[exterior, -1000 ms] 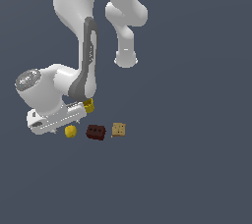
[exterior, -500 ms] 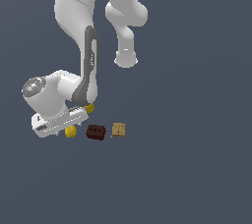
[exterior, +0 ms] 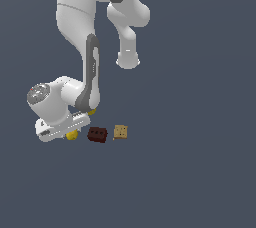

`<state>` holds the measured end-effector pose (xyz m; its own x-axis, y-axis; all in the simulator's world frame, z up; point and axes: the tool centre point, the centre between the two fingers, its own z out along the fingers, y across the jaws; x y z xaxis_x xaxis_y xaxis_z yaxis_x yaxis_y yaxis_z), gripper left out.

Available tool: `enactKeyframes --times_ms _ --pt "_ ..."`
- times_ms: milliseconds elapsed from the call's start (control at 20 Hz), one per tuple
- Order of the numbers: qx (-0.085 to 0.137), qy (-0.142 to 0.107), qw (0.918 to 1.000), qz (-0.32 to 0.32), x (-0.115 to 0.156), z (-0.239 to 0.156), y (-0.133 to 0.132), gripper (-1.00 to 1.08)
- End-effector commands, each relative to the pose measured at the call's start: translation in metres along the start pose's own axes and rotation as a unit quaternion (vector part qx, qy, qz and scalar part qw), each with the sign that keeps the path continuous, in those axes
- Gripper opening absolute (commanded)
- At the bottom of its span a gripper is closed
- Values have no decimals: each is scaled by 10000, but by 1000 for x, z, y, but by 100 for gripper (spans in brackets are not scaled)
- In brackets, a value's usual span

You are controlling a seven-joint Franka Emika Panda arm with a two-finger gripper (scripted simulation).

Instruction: Pick up a designated object from a clutter of objects.

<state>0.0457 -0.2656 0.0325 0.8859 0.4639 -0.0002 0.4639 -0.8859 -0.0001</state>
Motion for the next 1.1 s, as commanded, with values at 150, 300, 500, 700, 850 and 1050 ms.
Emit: enactKeyframes --times_ms 150,300,500,700,850,1050 --pt "0 1 10000 -2 0 0 0 -100" --pt "0 1 10000 -2 0 0 0 -100" --pt "0 1 10000 -2 1 -1 -1 -100" --pt "0 1 10000 -2 2 -9 -8 -100" --pt "0 1 10000 -2 3 -18 -16 -100" --pt "0 1 10000 -2 7 -37 -32 -100"
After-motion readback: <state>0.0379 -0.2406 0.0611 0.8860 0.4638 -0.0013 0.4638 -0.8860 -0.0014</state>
